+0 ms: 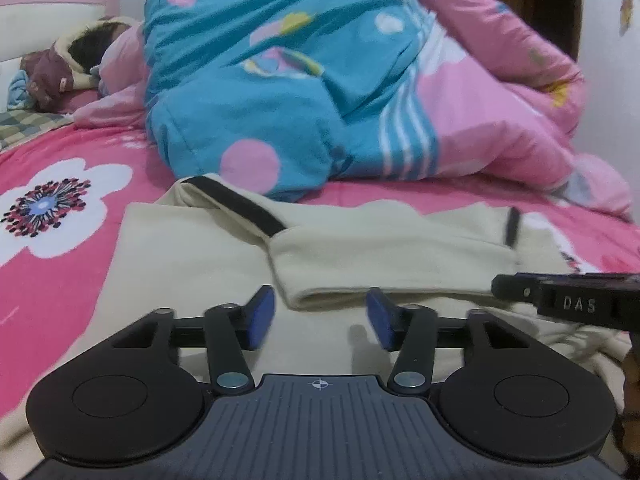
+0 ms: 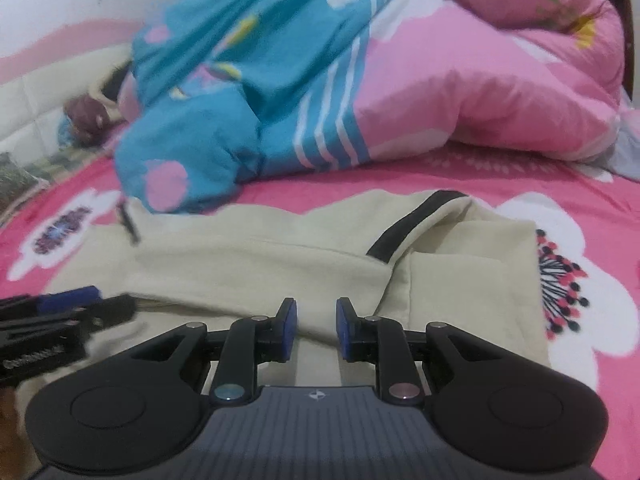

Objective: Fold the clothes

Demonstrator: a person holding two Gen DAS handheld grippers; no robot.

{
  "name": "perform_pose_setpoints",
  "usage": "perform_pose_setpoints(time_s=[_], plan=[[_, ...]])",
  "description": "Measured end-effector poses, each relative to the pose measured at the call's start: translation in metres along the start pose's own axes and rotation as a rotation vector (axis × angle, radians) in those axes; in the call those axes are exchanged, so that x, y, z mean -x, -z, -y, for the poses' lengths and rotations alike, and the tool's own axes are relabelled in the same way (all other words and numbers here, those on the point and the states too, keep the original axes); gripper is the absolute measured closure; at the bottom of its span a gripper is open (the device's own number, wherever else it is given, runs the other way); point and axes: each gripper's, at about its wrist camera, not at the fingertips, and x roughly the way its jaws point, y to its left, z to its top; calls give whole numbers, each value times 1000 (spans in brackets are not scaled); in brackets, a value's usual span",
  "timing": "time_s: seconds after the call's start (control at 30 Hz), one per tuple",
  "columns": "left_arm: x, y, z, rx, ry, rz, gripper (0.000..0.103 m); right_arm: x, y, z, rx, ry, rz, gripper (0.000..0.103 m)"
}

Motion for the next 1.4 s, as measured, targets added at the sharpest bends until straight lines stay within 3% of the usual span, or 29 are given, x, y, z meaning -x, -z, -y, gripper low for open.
perform_pose_setpoints(time_s=[0.03,0.1,0.13,0.3,1.4], plan=[[-1,4,4,-8,-12,-4,19,5,5,-2,7,0,1,80],[-12,15,15,-66,-54,-42,3,2,16,-6,23,10,-15,76],[-16,16,19,-92,-67,-56,1,-1,19,-9,39,21,-17,76],[-20,14,19,-109,-78,-69,0,-10,28,-20,103,68,-23,74],[-18,16,21,-109,-74,-69,0,-9,31,-20,97,72,-2,74]])
